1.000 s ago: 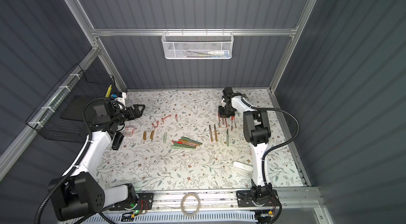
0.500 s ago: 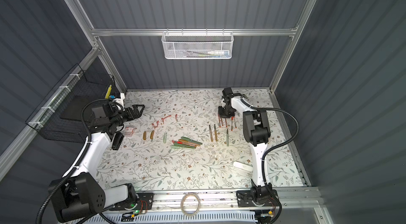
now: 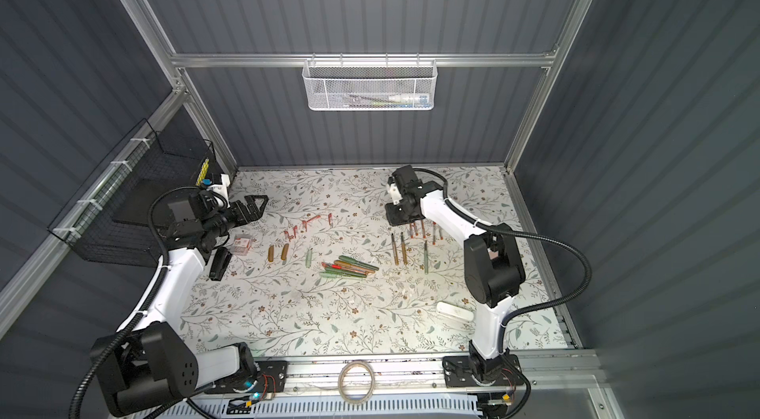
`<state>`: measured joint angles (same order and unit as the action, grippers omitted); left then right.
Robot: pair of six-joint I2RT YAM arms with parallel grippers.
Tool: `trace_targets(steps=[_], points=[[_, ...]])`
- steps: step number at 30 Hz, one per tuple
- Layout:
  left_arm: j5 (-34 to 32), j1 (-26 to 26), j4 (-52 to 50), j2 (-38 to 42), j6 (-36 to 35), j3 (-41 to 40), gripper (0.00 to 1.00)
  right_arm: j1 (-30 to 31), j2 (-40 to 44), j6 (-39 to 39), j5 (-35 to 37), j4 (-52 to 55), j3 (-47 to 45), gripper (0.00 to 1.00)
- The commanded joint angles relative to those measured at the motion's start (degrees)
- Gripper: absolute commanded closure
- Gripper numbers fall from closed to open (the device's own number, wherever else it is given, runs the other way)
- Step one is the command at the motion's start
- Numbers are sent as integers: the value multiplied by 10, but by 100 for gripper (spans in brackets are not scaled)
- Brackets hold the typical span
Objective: Remove pen caps from pens
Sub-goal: Pick up the pen from the center of the table.
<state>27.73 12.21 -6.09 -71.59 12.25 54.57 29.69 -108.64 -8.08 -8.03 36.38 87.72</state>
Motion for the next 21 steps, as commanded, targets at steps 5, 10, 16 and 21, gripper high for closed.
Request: trace_targets(steps=[5, 10, 16, 21], points=[[11, 9, 7, 3, 1, -7, 0, 93, -31, 53, 44, 20, 6, 62], [12, 10, 18, 3, 4, -16, 0, 133, -57, 65, 60, 4, -1, 61], [11, 11, 20, 0, 9, -17, 0, 147, -88, 73, 56, 1, 9, 62], [10, 14, 17, 0, 12, -15, 0, 155, -109, 74, 52, 6, 20, 63]])
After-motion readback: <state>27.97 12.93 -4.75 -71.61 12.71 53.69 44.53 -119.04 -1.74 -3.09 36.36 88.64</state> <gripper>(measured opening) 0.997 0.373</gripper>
